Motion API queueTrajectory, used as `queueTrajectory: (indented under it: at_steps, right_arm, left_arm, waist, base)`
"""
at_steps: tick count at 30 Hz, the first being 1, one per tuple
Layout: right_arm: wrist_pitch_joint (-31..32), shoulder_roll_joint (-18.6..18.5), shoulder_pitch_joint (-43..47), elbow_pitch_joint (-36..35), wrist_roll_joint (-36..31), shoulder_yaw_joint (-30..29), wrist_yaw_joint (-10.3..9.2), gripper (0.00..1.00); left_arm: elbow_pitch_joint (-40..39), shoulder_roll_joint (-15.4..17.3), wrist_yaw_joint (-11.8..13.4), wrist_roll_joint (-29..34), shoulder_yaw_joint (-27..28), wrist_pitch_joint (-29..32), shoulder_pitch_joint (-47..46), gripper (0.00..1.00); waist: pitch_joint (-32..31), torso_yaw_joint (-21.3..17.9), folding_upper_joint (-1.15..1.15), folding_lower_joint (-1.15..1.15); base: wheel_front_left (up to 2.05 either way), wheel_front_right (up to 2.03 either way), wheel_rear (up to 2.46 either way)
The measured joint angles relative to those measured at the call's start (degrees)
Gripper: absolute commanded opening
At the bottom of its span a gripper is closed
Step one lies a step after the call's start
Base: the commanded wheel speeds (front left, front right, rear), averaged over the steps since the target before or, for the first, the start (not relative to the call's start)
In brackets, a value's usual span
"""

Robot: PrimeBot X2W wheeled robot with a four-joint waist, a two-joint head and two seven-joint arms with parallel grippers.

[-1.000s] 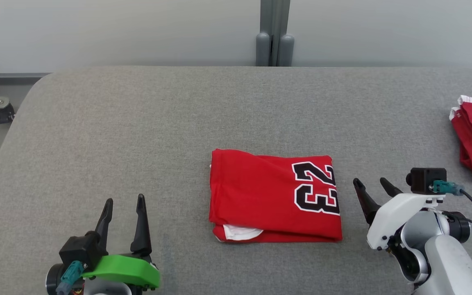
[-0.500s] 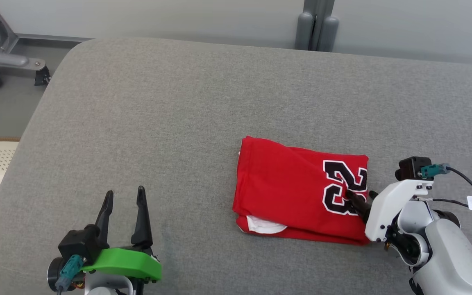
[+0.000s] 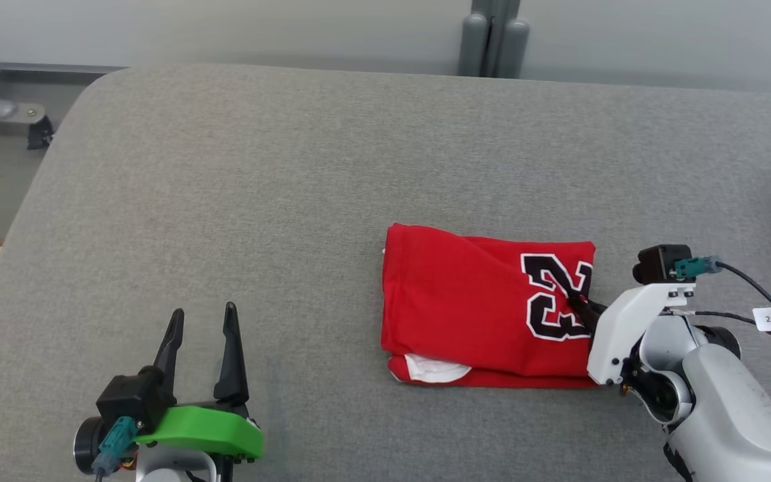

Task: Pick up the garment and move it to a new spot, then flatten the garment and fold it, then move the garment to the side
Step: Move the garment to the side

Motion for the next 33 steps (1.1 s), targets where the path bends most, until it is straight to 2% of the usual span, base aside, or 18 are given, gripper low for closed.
queueTrajectory:
  at_steps: [5, 8, 11, 16, 25, 29, 33]
  right_arm:
    - [-0.5, -3.9, -0.8, -1.9, 0.3, 0.2, -0.01, 0.0]
    - [-0.4, -7.8, -1.3, -3.7, 0.1, -0.3, -0.01, 0.0]
    - [-0.1, -9.6, -1.6, -5.3, -0.2, -0.8, -0.05, 0.0]
    - [-0.5, -9.8, -2.3, -7.3, -0.7, -2.2, -0.05, 0.0]
    - [-3.0, -7.5, -3.4, -7.1, -1.1, -1.9, -0.05, 0.0]
    - [-4.1, -7.6, -3.9, -6.4, -1.4, -1.6, -0.05, 0.0]
    - [-4.8, -8.6, -5.4, -6.3, -2.2, -1.2, -0.05, 0.0]
  left_arm:
    - [-0.5, 0.0, -0.4, 0.7, -0.2, 0.0, 0.1, 1.0]
    - [-0.8, -0.1, -0.5, 1.1, -0.3, 0.0, 0.0, 1.0]
    - [-1.2, 0.0, -0.5, 1.5, 0.0, 0.0, -0.3, 1.0]
    - [-1.4, 0.8, -0.9, 2.4, -0.1, 0.0, -2.1, 1.0]
    - [-0.6, 1.6, -1.3, 3.4, -1.4, 0.2, -4.6, 1.0]
    - [-0.3, 2.1, -1.3, 3.4, -1.5, 0.3, -4.9, 1.0]
    - [-0.3, 2.3, -0.9, 3.3, -1.2, 0.3, -4.9, 1.0]
  waist:
    - [-0.1, -4.5, 0.0, 0.0]
    - [0.0, -8.2, 0.0, 0.0]
    - [0.2, -12.1, 0.0, 0.0]
    - [1.0, -18.7, 0.0, 0.0]
    - [3.0, -29.2, 0.0, 0.0]
    - [4.2, -31.0, 0.0, 0.0]
    - [4.7, -30.1, 0.0, 0.0]
  base:
    - [0.0, 0.0, 0.0]
    - [0.0, 0.0, 0.0]
    - [0.0, 0.0, 0.0]
    - [0.0, 0.0, 0.0]
    - [0.0, 0.0, 0.0]
    - [0.0, 0.0, 0.0]
    - [0.0, 0.0, 0.0]
